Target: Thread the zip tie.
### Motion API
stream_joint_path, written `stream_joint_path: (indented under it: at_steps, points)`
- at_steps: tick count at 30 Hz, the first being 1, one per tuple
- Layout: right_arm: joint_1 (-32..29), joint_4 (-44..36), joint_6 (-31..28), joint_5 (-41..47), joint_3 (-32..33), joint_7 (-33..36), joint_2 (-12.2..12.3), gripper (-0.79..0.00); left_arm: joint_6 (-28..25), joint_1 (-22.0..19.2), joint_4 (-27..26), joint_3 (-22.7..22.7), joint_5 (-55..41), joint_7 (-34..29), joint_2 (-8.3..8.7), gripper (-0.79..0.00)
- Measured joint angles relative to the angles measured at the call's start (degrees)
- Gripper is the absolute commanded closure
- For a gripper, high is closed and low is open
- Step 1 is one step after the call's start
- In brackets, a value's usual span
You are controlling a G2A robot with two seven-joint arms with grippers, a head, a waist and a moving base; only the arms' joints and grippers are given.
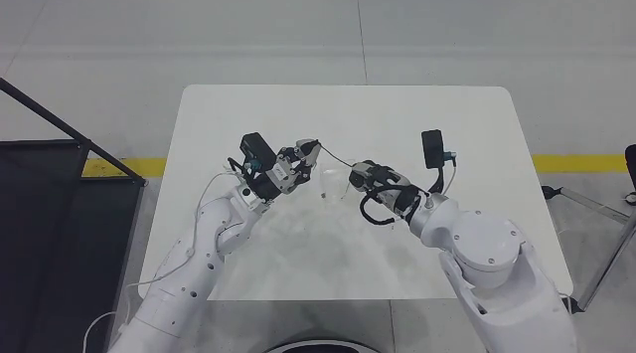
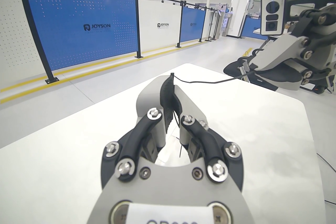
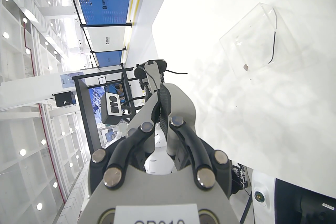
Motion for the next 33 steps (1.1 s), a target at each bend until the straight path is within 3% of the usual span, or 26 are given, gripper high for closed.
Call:
stream_joint_path:
  at_steps: [15,33]
  points:
    - [0.05,0.31,-1.81,0.67,0.01,0.12,-0.17,0.000,0.02,0.00,0.00,0.00,-0.01,0.01,0.00,0.000]
    - [-2.33,-0.02,-9.34,2.86,1.39,-0.69,-0.38,0.000,0.02,0.00,0.00,0.00,-0.01,0.01,0.00,0.000]
